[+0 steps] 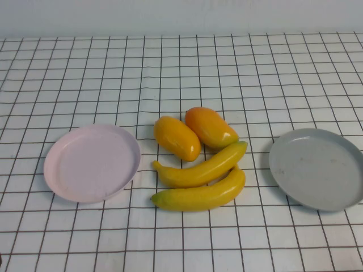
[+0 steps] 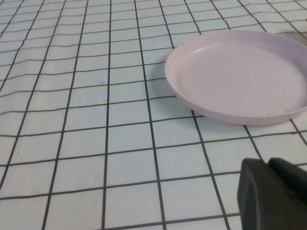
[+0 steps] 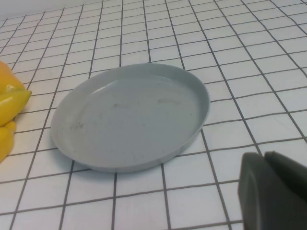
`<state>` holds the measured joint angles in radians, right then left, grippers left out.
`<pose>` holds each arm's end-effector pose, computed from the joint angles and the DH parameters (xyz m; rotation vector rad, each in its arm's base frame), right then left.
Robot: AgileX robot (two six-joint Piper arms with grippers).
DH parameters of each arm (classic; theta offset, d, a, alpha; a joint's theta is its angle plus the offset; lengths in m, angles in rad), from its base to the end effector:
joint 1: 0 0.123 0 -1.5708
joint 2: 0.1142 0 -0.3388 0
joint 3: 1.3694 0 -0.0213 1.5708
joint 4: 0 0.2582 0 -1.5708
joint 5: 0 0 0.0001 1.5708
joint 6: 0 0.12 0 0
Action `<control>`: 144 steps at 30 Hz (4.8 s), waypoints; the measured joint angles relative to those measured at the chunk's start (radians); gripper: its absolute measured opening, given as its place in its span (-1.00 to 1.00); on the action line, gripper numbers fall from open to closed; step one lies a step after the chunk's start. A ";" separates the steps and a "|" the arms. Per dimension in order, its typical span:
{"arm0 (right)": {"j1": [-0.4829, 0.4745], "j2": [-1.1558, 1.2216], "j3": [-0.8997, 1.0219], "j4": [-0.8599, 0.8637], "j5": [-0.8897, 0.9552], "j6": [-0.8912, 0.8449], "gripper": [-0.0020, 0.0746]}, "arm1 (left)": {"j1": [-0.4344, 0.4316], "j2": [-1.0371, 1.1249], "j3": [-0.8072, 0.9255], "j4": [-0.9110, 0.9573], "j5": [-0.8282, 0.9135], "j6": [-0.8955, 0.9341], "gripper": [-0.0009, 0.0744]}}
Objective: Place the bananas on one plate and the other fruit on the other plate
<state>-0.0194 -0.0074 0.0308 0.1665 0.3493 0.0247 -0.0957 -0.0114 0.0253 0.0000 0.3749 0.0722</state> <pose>0.0347 0.0061 0.1635 0.1464 1.8488 0.1652 0.0333 -0.0032 0.1622 0.1570 1.8658 -0.0162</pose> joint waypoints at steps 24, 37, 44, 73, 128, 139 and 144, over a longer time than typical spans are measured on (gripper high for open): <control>0.000 0.000 0.000 0.000 0.000 0.000 -0.99 | 0.000 0.000 0.000 0.008 0.000 0.000 -0.99; 0.000 0.000 0.000 0.000 0.000 0.000 -0.99 | 0.000 0.000 0.000 -0.710 -0.462 -0.344 -0.99; 0.000 0.000 0.000 0.000 0.000 0.000 -0.99 | 0.000 0.000 -0.002 -0.708 -0.537 -0.306 -0.99; 0.000 0.000 0.000 0.000 0.000 0.000 -0.99 | -0.233 1.232 -1.142 -0.374 0.568 0.491 0.57; 0.000 0.000 0.000 0.000 0.000 0.000 -0.99 | -0.432 1.933 -1.407 -0.180 -0.048 1.186 -0.56; 0.000 0.000 0.000 0.000 0.000 0.000 -0.99 | -0.447 1.631 -1.236 -0.168 -0.159 0.879 -0.49; 0.000 0.000 0.000 0.000 0.000 0.000 -0.99 | -0.443 1.656 -1.222 -0.203 -0.150 0.684 0.13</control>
<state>-0.0194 -0.0074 0.0308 0.1665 0.3493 0.0247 -0.5385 1.6448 -1.1965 -0.2033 0.2250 0.7565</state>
